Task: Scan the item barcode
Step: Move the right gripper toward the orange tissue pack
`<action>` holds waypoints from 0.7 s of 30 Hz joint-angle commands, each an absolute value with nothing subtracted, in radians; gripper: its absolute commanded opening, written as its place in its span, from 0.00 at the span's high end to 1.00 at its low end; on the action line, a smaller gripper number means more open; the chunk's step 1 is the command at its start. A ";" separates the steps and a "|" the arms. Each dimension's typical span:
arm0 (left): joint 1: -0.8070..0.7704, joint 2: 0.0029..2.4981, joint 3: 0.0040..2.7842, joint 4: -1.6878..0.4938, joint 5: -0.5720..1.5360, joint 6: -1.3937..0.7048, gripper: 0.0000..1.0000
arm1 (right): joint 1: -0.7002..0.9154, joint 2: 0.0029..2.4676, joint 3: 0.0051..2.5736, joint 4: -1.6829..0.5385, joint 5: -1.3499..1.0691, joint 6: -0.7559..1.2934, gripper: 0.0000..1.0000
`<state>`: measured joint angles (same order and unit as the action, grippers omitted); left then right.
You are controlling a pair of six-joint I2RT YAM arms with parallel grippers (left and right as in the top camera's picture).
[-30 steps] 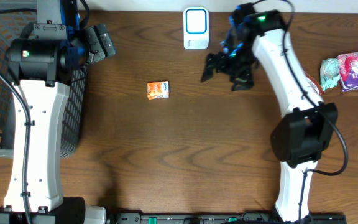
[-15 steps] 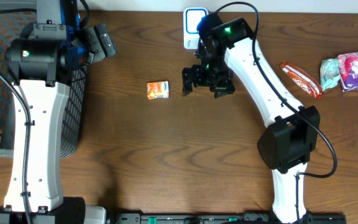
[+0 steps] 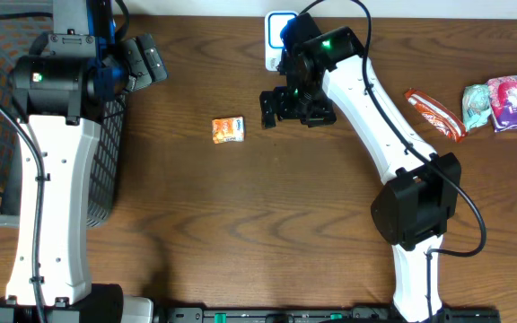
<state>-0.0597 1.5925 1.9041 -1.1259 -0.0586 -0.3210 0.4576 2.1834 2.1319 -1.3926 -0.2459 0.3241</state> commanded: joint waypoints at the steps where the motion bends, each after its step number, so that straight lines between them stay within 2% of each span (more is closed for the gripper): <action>1: -0.056 1.596 1.908 -1.129 -0.065 -0.326 0.02 | 0.466 2.179 2.130 -1.384 -0.237 0.306 0.01; 21: -0.056 1.596 1.908 -1.129 -0.065 -0.326 0.02 | 0.466 2.179 2.130 -1.370 -0.238 0.306 0.01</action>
